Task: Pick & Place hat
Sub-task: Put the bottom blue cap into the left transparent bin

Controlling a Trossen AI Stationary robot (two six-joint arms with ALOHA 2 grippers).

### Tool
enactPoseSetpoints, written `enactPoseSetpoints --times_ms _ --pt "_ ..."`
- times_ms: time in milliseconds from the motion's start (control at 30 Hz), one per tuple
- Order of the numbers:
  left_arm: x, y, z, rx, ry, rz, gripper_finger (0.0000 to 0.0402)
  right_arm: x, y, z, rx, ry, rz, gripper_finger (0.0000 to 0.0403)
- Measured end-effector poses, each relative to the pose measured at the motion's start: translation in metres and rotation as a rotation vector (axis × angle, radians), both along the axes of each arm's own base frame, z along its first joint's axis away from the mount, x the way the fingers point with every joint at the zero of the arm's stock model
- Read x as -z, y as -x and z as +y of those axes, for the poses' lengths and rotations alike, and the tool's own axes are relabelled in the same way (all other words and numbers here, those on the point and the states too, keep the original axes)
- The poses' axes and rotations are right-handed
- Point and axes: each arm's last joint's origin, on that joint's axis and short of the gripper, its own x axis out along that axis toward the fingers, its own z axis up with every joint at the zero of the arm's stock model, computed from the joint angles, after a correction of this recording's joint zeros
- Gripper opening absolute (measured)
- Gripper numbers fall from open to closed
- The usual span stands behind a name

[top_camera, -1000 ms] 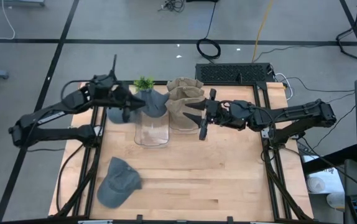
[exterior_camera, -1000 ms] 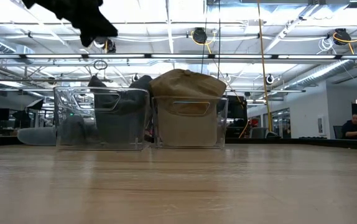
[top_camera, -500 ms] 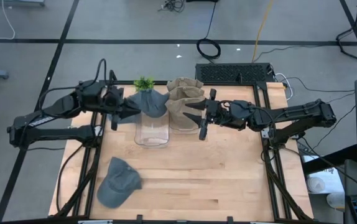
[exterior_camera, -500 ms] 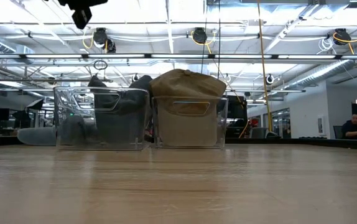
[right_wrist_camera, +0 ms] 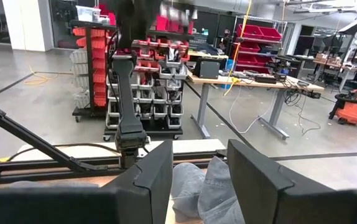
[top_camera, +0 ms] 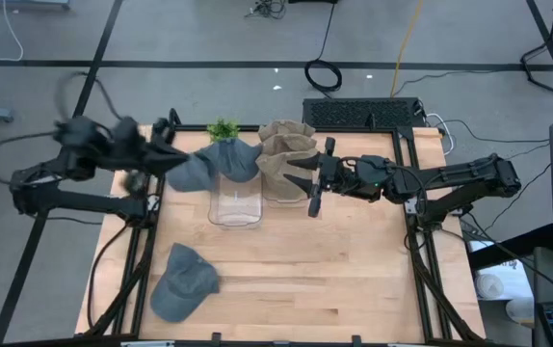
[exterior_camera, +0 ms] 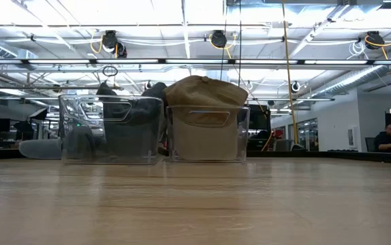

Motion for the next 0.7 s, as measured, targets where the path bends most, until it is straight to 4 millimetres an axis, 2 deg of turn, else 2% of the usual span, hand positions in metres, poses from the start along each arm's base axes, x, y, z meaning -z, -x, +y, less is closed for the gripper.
enactPoseSetpoints --times_ms 167,300,367,467,567,700 --pt "-0.035 0.018 -0.007 0.129 -0.095 -0.234 0.0007 0.000 0.000 0.000 -0.003 -0.005 -0.001 0.0141" --pt "-0.046 0.025 -0.005 0.053 -0.035 -0.305 0.0011 0.000 0.000 0.000 -0.001 -0.004 -0.001 0.0141" --pt "-0.048 0.025 -0.004 0.027 -0.020 -0.285 0.0034 0.000 0.000 0.000 0.000 -0.004 -0.001 0.0141" --pt "-0.051 0.021 -0.004 0.069 -0.022 -0.198 0.0090 0.000 0.000 0.000 0.000 -0.004 0.000 0.0141" --pt "-0.057 0.017 -0.005 0.135 0.029 -0.033 0.0156 0.000 0.000 0.000 -0.001 -0.004 0.000 0.0141" --pt "-0.065 0.011 -0.003 0.077 0.128 0.233 0.0227 0.000 0.000 0.000 -0.001 -0.007 0.001 0.0141"
